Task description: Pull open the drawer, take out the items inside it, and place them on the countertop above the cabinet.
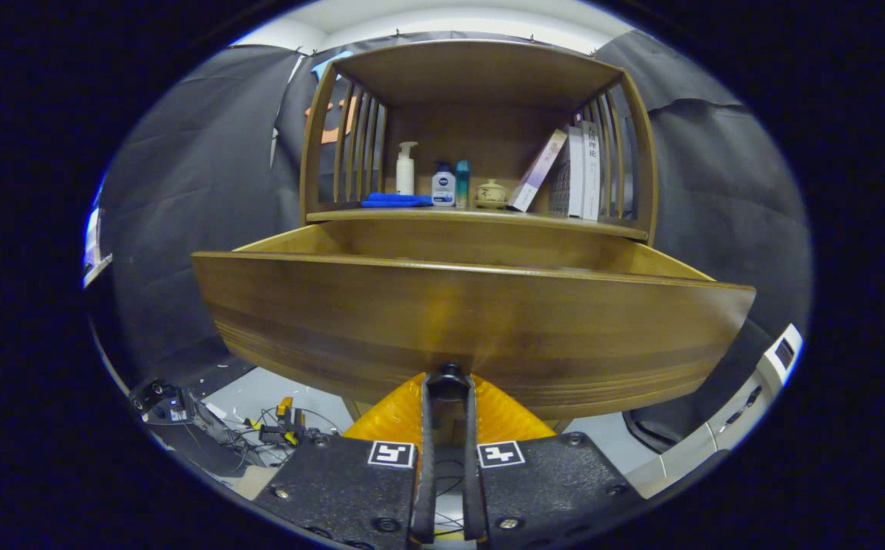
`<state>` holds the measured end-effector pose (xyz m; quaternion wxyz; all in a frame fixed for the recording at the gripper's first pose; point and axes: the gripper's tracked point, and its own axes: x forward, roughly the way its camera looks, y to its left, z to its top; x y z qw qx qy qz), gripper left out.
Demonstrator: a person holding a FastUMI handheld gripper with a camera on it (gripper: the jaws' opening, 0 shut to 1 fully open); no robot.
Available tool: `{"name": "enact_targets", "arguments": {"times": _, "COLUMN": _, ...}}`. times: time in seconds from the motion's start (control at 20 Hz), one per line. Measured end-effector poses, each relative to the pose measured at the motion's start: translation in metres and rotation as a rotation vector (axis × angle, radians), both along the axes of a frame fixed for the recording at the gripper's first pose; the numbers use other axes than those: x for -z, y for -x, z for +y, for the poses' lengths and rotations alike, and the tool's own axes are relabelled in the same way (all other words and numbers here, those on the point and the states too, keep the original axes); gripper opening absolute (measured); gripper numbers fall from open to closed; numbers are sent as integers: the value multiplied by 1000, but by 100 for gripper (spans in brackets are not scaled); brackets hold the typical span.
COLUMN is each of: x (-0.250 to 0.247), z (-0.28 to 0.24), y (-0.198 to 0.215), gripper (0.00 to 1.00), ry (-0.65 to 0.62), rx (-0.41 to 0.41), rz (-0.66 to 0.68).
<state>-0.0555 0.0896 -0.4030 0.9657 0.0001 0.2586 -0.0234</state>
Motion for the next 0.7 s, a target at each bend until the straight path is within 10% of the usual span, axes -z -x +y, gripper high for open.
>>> {"name": "enact_targets", "arguments": {"times": 0.3, "x": 0, "z": 1, "y": 6, "gripper": 18, "ry": 17, "rx": -10, "rz": 40}}
{"name": "enact_targets", "arguments": {"times": 0.7, "x": -97, "z": 8, "y": 3, "gripper": 54, "ry": 9, "rx": -165, "rz": -24}}
